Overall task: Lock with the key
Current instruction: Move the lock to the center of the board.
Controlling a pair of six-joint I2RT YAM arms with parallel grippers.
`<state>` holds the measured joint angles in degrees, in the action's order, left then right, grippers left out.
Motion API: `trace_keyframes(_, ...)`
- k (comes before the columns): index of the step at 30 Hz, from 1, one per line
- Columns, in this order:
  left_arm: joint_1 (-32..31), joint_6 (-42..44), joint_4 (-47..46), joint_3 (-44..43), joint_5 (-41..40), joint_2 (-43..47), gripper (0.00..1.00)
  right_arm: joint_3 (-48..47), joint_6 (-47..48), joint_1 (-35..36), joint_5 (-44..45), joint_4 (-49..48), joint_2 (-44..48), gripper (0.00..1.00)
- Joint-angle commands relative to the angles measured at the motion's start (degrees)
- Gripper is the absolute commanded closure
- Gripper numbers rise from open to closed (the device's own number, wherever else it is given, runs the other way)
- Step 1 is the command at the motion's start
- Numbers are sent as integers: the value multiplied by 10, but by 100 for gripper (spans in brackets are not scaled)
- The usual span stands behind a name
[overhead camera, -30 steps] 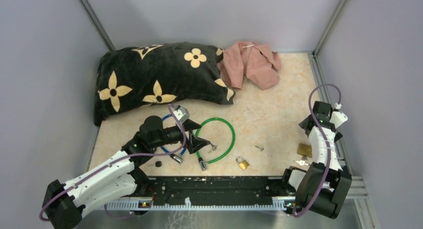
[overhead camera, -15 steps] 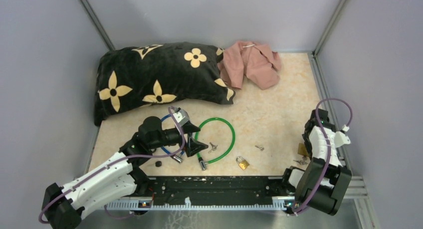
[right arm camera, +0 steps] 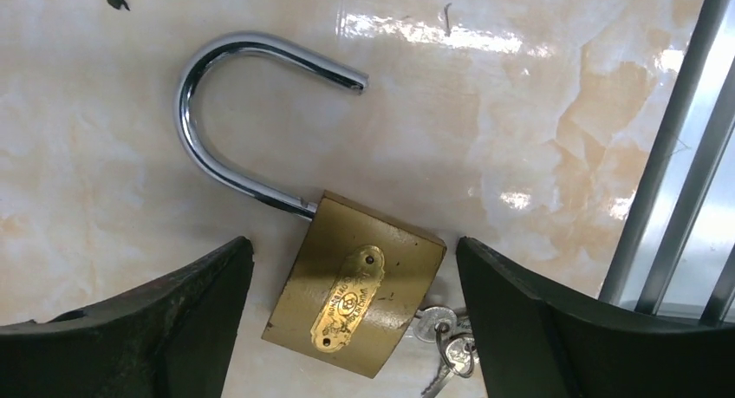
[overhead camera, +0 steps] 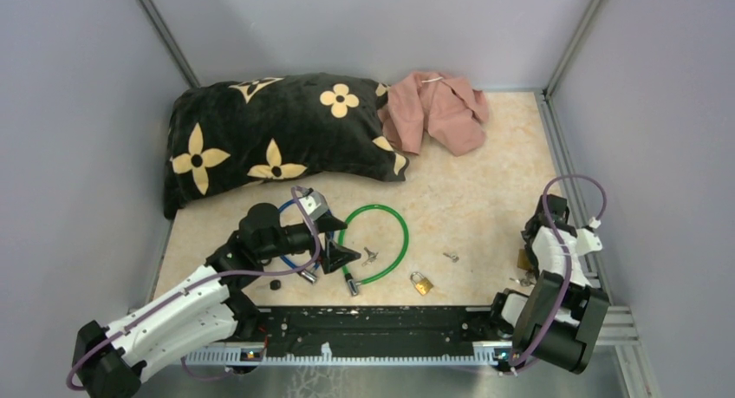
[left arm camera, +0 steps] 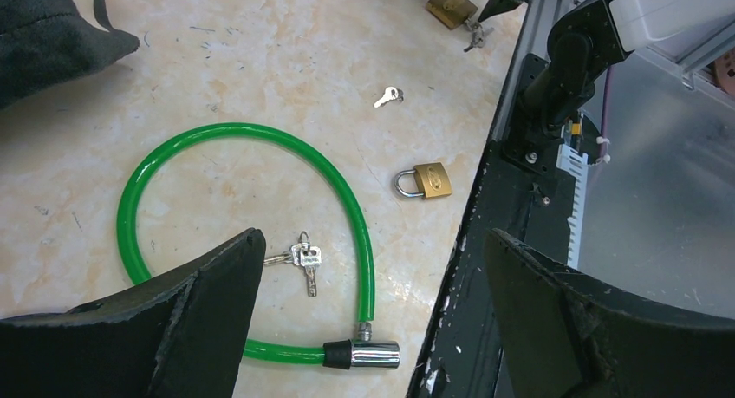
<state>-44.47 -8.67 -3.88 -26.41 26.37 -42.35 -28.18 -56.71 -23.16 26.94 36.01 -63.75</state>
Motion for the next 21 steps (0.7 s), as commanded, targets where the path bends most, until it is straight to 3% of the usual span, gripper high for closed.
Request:
trace_keyframes(1,5,8,-20,6,3,-3,1,10,16,-5,-13,-61,-13,23)
trace_keyframes(3,6,7,-24,5,1,-4,1,9,29,-4,-26,-73,-28,42)
trace_keyframes(8,10,20,-24,10,-1,-7,2,14,104,-3,-103,-121,-42,77)
trace_keyframes(13,11,66,-50,16,20,-31,3,20,165,30,-175,-133,-20,84)
trace_keyframes(16,11,116,-79,16,56,-57,4,-2,221,86,-210,-146,-26,86)
trace_keyframes(21,11,116,-139,12,79,-94,5,-73,343,166,-295,-158,-130,84)
